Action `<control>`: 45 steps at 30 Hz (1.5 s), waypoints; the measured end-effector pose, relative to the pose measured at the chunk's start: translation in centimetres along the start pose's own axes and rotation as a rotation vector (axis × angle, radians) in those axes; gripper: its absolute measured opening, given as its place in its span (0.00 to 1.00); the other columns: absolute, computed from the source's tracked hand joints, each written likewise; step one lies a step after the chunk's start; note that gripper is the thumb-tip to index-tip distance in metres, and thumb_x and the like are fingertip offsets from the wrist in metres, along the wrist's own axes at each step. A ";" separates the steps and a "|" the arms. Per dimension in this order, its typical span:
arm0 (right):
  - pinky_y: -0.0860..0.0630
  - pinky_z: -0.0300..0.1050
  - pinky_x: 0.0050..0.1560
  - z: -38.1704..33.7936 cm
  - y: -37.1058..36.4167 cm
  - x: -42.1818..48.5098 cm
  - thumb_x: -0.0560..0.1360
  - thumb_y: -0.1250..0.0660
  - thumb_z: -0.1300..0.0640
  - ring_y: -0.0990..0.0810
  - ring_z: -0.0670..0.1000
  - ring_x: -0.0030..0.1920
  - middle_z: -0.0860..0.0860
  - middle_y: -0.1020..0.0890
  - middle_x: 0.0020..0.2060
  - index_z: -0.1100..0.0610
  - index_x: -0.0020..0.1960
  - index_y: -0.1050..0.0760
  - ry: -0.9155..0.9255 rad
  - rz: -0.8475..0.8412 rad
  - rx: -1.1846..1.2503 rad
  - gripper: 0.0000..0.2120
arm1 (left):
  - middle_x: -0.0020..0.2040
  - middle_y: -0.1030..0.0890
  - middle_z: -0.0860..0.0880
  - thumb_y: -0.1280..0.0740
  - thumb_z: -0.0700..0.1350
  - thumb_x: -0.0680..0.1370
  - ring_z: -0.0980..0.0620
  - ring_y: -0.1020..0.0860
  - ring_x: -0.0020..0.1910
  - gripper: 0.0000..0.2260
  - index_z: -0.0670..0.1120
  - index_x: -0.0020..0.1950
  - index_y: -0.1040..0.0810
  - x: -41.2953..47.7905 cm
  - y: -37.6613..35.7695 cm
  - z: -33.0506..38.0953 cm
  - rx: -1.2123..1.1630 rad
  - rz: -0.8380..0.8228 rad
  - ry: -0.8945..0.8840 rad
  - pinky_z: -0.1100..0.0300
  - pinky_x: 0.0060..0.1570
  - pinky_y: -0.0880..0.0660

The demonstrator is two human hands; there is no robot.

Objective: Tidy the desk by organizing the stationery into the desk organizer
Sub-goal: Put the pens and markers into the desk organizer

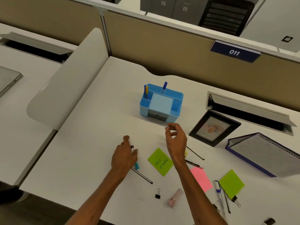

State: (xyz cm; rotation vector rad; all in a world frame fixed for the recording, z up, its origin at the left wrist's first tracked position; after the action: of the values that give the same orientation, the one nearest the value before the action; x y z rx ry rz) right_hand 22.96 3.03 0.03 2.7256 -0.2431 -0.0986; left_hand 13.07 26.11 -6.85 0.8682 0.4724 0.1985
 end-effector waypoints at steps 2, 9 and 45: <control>0.24 0.32 0.43 0.5 0.4 -1.3 0.81 0.31 0.58 0.18 0.43 0.45 0.43 0.15 0.48 0.48 0.59 0.19 -0.017 -0.019 -0.009 0.09 | 0.51 0.18 0.45 0.30 0.51 0.81 0.45 0.18 0.46 0.29 0.46 0.78 0.37 -0.2 0.0 0.3 -0.008 0.013 0.009 0.50 0.41 0.20; 0.25 0.31 0.44 1.5 -0.4 -4.9 0.80 0.31 0.59 0.18 0.42 0.46 0.42 0.14 0.47 0.46 0.56 0.18 -0.036 -0.192 -0.029 0.09 | 0.55 0.17 0.41 0.30 0.46 0.82 0.45 0.18 0.46 0.29 0.46 0.79 0.39 -0.7 0.3 1.9 -0.045 0.033 0.049 0.54 0.43 0.23; 0.19 0.33 0.45 -15.0 -1.2 15.8 0.81 0.28 0.55 0.16 0.45 0.47 0.47 0.15 0.47 0.54 0.54 0.20 0.308 0.063 -0.005 0.04 | 0.52 0.20 0.64 0.34 0.51 0.84 0.62 0.18 0.43 0.16 0.61 0.70 0.32 2.5 2.7 8.8 -0.184 0.013 -0.339 0.63 0.43 0.19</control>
State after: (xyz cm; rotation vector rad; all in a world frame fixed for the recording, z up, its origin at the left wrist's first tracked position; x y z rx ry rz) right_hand 40.22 7.03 12.78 2.6773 -0.2374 0.3355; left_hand 19.50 22.63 -0.72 0.7072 0.1296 0.1017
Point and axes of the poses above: each hand's wrist, its own x-axis towards the middle knuckle, its own y-axis out of the back of the hand, z = x × y, the point moved 7 cm from there along x, towards the middle knuckle
